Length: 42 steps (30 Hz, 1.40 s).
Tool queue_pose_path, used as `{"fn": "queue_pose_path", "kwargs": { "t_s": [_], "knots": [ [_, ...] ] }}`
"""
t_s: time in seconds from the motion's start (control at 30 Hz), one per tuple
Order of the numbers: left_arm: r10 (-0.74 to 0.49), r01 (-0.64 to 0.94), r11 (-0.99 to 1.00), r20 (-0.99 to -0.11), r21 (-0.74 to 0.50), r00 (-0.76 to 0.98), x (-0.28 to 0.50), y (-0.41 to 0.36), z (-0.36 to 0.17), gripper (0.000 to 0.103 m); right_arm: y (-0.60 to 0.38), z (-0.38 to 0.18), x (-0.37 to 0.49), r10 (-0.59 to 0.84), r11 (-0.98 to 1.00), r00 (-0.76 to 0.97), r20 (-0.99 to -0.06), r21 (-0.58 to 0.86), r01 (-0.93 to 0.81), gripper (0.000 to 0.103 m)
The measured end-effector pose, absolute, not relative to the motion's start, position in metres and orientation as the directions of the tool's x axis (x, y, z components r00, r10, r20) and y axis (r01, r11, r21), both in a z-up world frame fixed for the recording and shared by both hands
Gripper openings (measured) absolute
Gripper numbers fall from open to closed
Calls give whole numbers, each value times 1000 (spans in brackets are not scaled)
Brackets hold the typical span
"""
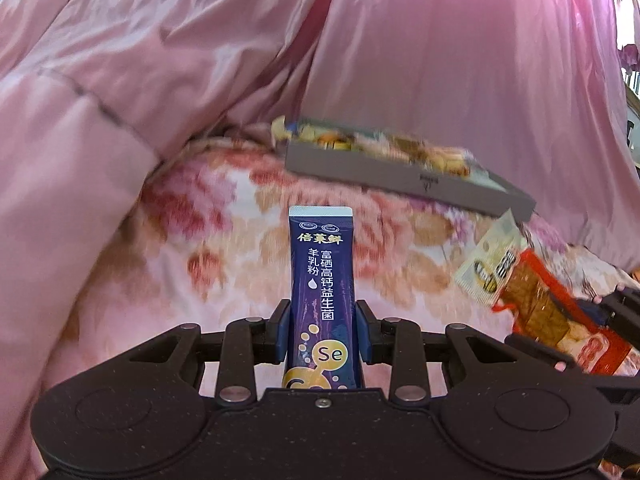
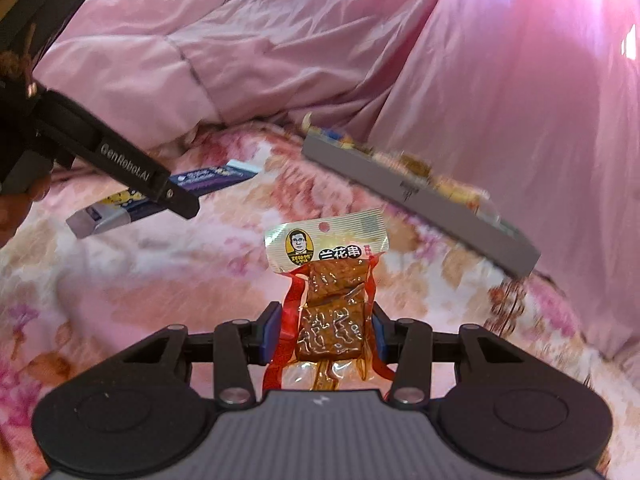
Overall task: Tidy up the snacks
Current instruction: 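Lift and carry the blue stick and tofu pack over the grey tray, then lower both snacks into the tray and open both tools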
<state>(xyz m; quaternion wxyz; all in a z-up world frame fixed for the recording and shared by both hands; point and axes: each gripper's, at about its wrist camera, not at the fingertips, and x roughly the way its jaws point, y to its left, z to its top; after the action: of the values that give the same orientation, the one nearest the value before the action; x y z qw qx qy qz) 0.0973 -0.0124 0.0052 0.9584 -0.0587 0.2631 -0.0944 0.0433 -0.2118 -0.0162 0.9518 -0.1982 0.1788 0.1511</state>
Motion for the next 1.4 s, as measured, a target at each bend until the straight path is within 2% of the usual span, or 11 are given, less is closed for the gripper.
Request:
{"fn": "queue_pose_path", "kwargs": {
  "t_s": [0.37,0.47,0.67,0.87,1.13,1.27,1.4],
  "knots": [
    [-172,115,981,-419,-158,892,204,-27,76,35,-235,46,130,234,883,928,-289,-336,-327,49],
    [-163,93,979,-427,-181,889,239,-32,90,35,-238,60,161,219,886,938,-267,-349,-306,49],
    [-136,77,986,-435,-151,890,291,-48,109,35,-236,70,214,193,887,944,-269,-364,-285,49],
    [-140,67,983,-476,-168,868,334,-59,100,35,-228,77,262,128,884,954,-270,-405,-233,49],
    [-126,74,990,-513,-120,849,368,-71,92,35,-226,72,326,39,906,947,-319,-389,-168,49],
    [-146,88,988,-596,-125,789,385,-75,80,36,-229,67,347,36,917,922,-385,-354,-183,49],
    [-153,72,986,-627,-152,764,388,-74,69,37,-231,54,357,37,915,900,-434,-347,-205,52]
  ]
}}
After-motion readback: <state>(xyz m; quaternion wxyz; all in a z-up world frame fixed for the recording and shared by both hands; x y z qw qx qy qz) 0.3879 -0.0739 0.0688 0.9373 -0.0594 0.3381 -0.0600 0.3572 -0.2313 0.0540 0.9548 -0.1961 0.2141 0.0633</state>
